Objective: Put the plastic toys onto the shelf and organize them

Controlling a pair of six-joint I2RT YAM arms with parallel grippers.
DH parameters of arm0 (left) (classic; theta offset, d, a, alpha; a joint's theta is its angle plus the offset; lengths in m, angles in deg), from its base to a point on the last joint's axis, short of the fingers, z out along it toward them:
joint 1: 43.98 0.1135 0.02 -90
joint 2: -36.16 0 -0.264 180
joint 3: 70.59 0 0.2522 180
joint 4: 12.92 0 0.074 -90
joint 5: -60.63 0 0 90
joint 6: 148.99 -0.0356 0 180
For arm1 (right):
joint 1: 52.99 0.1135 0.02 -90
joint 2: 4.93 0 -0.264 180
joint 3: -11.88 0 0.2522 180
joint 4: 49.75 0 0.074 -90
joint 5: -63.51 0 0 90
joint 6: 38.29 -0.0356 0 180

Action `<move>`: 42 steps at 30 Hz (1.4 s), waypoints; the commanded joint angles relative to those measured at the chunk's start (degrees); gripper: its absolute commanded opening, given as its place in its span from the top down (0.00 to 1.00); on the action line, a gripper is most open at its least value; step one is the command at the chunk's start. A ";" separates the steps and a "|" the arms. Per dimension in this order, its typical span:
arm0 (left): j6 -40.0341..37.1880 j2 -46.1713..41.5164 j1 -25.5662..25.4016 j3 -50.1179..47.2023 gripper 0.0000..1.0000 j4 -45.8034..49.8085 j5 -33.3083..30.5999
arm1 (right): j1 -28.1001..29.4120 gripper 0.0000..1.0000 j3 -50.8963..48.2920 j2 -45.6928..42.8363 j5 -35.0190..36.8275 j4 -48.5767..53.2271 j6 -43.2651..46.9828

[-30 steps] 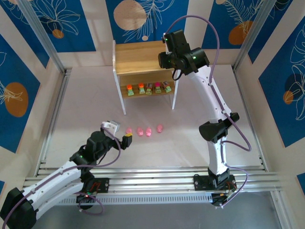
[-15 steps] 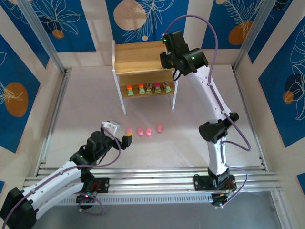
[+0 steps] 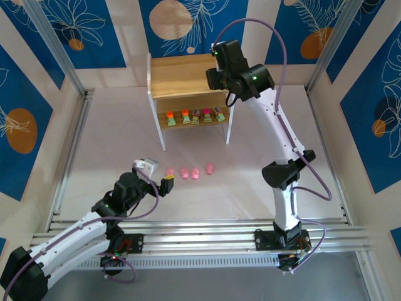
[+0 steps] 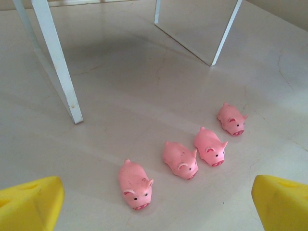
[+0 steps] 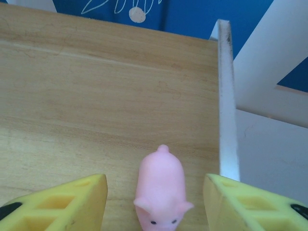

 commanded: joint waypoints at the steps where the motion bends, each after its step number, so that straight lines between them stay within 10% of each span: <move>1: -0.79 0.01 0.70 -0.62 0.00 -2.02 0.51 | 0.88 0.44 0.13 -5.18 1.10 -0.54 -0.50; 42: -0.56 1.76 0.66 -0.53 0.00 -3.13 1.08 | 16.53 0.18 -66.73 -40.88 1.71 -12.75 -23.58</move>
